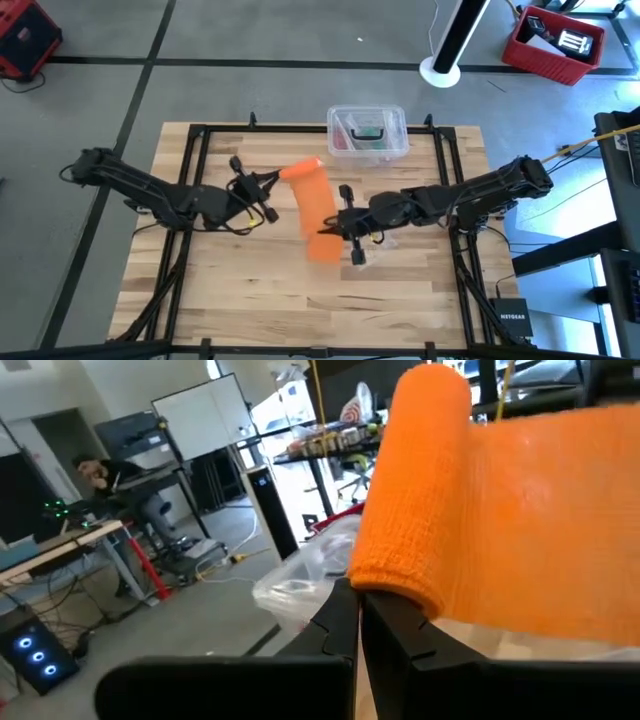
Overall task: Roll bandage
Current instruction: Roll the orange bandage
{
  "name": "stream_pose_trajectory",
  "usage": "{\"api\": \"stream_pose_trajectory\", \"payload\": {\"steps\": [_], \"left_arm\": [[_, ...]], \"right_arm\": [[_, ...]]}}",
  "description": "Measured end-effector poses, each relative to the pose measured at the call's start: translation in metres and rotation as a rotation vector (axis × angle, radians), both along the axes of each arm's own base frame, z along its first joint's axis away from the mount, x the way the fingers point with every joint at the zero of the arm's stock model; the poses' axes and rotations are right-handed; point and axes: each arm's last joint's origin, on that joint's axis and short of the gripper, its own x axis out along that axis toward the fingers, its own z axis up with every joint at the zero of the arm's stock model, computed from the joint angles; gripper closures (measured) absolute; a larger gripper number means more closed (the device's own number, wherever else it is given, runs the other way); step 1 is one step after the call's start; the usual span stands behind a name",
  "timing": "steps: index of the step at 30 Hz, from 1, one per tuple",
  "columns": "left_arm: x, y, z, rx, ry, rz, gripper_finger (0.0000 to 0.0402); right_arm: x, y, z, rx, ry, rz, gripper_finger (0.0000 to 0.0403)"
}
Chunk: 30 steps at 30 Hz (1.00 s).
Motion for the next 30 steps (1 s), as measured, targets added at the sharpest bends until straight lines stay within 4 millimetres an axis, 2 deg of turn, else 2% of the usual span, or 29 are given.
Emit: {"api": "stream_pose_trajectory", "payload": {"steps": [7,20,25,30], "left_arm": [[0.021,-0.008,-0.017,0.012,0.019,-0.007,0.0401],[0.047,-0.015,-0.051,0.052,0.126,0.003,0.0401],[0.054,-0.019,-0.064,0.068,0.172,-0.001,0.0401],[0.057,-0.026,-0.073,0.115,0.231,-0.022,0.0401]], "right_arm": [[0.002,0.0,0.026,0.062,-0.076,-0.027,0.04],[0.006,-0.005,0.042,0.233,-0.188,-0.079,0.04],[0.012,-0.028,0.041,0.282,-0.179,-0.15,0.0399],[0.016,-0.058,0.041,0.408,-0.165,-0.198,0.0399]]}}
